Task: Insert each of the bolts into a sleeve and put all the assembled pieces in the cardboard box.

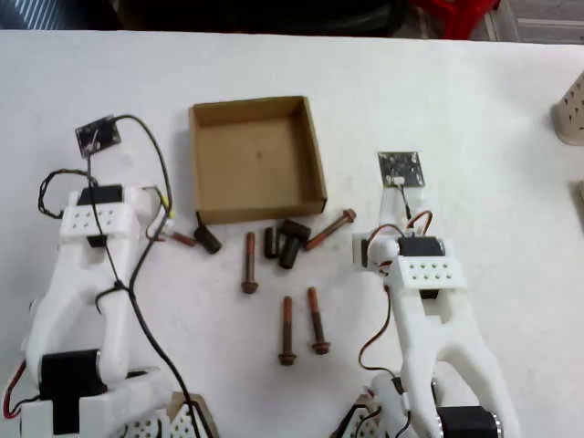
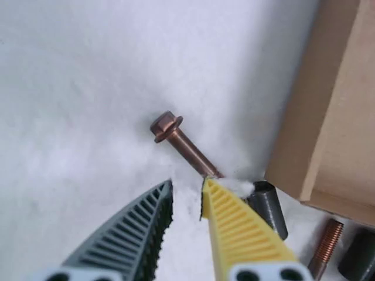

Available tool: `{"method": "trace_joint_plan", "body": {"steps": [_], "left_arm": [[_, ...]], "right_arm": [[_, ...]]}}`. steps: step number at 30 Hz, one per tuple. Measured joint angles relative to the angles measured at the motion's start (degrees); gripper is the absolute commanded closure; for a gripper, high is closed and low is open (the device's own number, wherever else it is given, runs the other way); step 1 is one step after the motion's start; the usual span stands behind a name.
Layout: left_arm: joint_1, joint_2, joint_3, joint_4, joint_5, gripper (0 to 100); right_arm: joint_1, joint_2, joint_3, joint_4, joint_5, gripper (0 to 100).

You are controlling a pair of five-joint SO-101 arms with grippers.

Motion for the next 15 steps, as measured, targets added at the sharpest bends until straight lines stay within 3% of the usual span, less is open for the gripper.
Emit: {"method": "trace_joint_plan", "body": {"steps": [15], "left_arm": [[-1.67, 17.05, -8.0, 0.0, 10.55, 81]], "right_arm": [[0.0, 0.0, 0.0, 0.0, 1.58, 98.0]]}}
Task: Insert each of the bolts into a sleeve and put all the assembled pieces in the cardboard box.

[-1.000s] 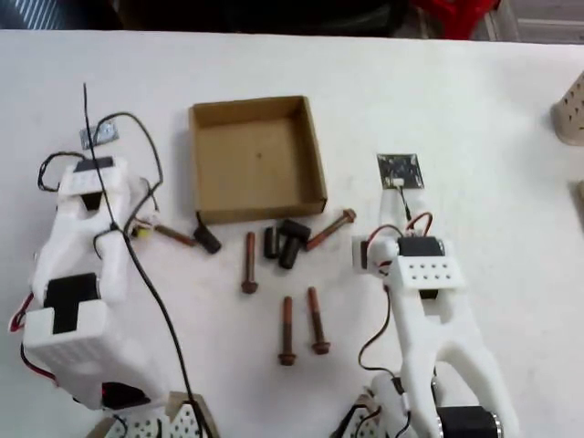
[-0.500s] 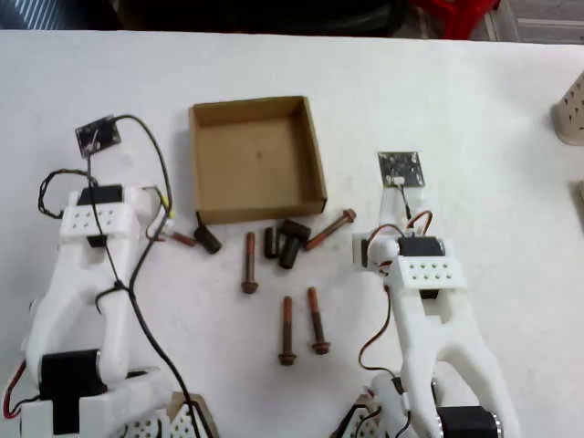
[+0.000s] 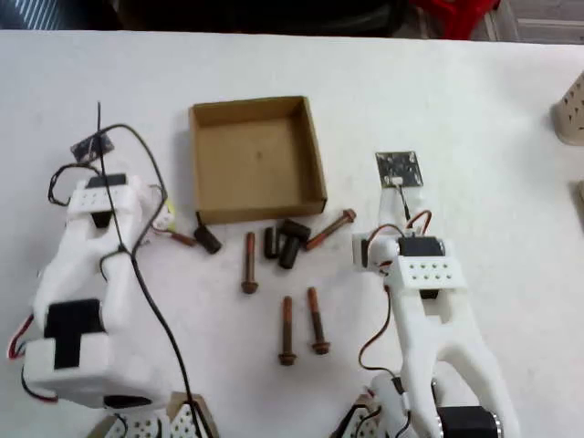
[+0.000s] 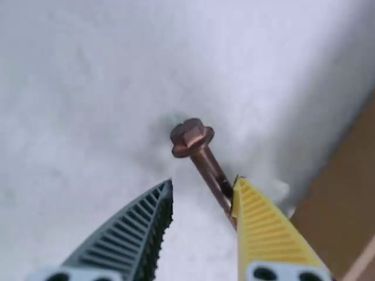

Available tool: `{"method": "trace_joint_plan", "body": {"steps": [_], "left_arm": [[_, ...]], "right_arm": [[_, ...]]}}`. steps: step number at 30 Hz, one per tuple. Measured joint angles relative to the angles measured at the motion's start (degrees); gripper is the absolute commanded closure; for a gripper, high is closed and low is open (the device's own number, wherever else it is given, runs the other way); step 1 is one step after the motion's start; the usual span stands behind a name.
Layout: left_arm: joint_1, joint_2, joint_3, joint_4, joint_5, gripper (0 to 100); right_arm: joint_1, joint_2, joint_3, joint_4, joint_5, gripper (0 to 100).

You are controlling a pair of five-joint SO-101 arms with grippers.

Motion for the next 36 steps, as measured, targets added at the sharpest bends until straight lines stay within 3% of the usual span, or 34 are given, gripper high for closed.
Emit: {"method": "trace_joint_plan", "body": {"steps": [7, 12, 19, 29, 36], "left_arm": [[-0.18, 10.02, -9.93, 4.48, -0.09, 82], [-0.09, 10.46, -10.99, 5.19, -0.18, 99], [1.49, 8.79, -10.11, 5.45, -8.09, 98], [3.6, -2.29, 0.0, -4.4, -24.26, 98], [5.1, -6.33, 5.54, -10.29, -26.81, 98]], "right_arm": [[0.0, 0.0, 0.0, 0.0, 0.0, 98.0], [0.0, 0.0, 0.0, 0.0, 0.0, 98.0], [0.0, 0.0, 0.0, 0.0, 0.0, 98.0], [0.0, 0.0, 0.0, 0.0, 0.0, 98.1], [-1.76, -3.87, 3.16, -0.97, 0.18, 98.1]]}}
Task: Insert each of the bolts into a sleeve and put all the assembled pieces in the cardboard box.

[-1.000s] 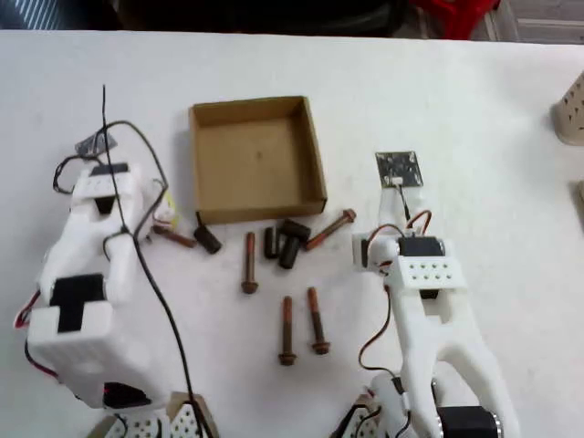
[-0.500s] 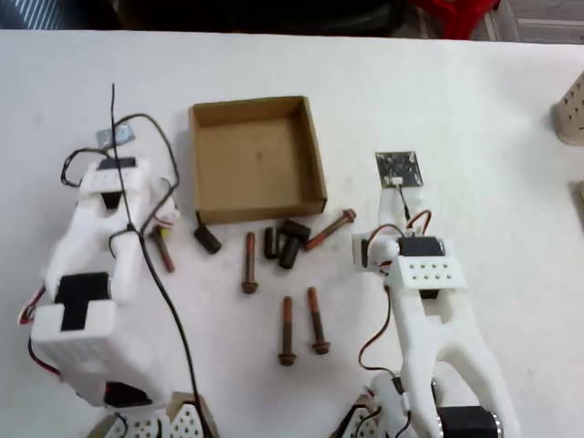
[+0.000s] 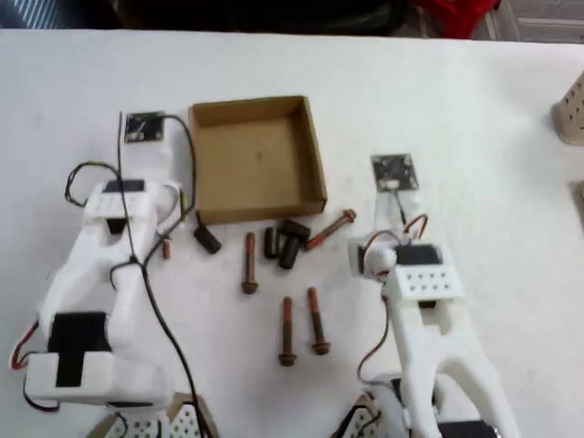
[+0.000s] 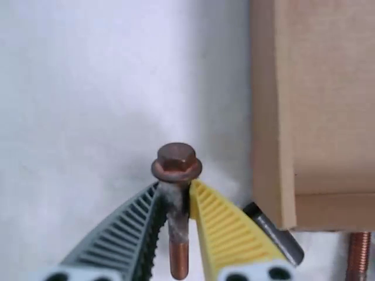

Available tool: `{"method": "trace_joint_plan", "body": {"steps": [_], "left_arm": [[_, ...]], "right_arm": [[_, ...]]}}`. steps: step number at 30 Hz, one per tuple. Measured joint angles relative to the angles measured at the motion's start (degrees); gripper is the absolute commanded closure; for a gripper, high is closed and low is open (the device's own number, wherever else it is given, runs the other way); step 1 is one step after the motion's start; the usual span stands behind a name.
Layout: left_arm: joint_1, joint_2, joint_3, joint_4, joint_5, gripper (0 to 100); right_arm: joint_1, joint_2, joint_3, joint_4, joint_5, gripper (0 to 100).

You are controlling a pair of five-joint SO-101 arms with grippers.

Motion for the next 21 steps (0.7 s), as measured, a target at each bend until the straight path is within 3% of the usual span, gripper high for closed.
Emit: {"method": "trace_joint_plan", "body": {"steps": [11, 21], "left_arm": [[0.0, -0.18, 0.97, -1.23, -0.35, 98], [0.0, -0.53, 1.49, -1.23, -0.53, 98]], "right_arm": [[-10.02, -17.49, 9.58, -2.64, 0.0, 97.8], [-20.13, -19.69, 12.13, -8.09, 0.0, 98.1]]}}
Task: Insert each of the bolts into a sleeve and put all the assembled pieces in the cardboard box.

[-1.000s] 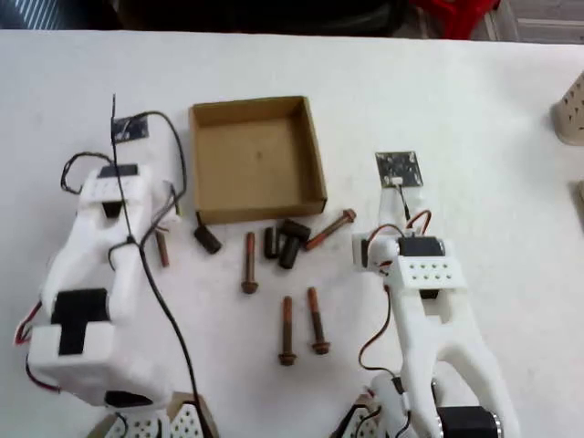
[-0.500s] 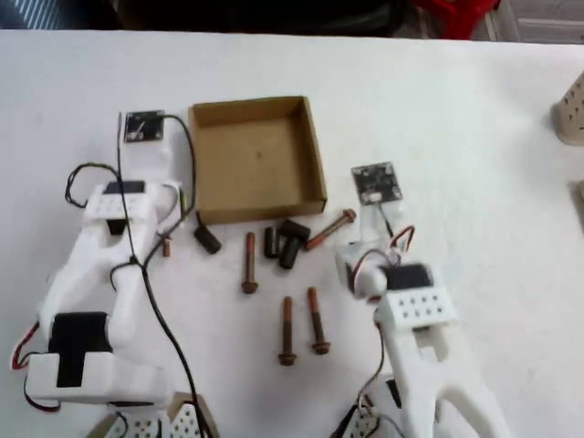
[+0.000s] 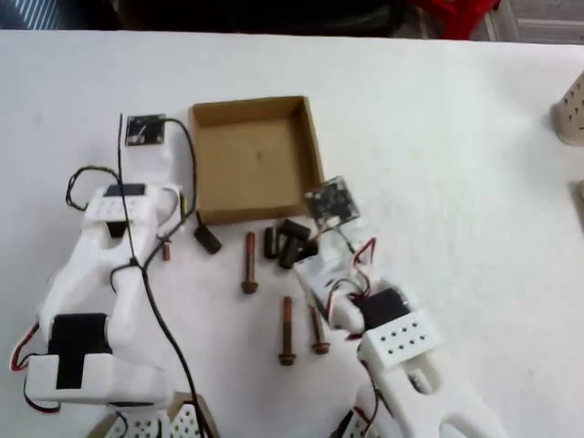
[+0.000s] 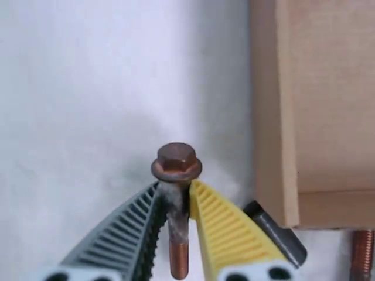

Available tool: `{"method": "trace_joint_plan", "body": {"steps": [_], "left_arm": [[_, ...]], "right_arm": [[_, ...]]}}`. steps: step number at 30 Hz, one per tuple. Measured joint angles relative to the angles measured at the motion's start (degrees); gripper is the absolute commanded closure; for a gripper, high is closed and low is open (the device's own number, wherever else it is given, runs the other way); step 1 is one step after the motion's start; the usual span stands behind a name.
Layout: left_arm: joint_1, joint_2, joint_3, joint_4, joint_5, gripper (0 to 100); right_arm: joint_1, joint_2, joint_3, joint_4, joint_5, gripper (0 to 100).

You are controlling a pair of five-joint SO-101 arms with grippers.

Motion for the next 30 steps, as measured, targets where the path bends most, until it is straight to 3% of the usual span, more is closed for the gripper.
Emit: {"method": "trace_joint_plan", "body": {"steps": [9, 30], "left_arm": [[-0.62, 0.0, 0.0, 0.0, 0.0, 98], [-0.62, 0.0, 0.0, 0.0, 0.0, 98]], "right_arm": [[-4.75, -0.09, 8.0, -26.11, 0.0, 98.1], [-12.31, -0.09, 21.63, -62.24, -1.58, 98.1]]}}
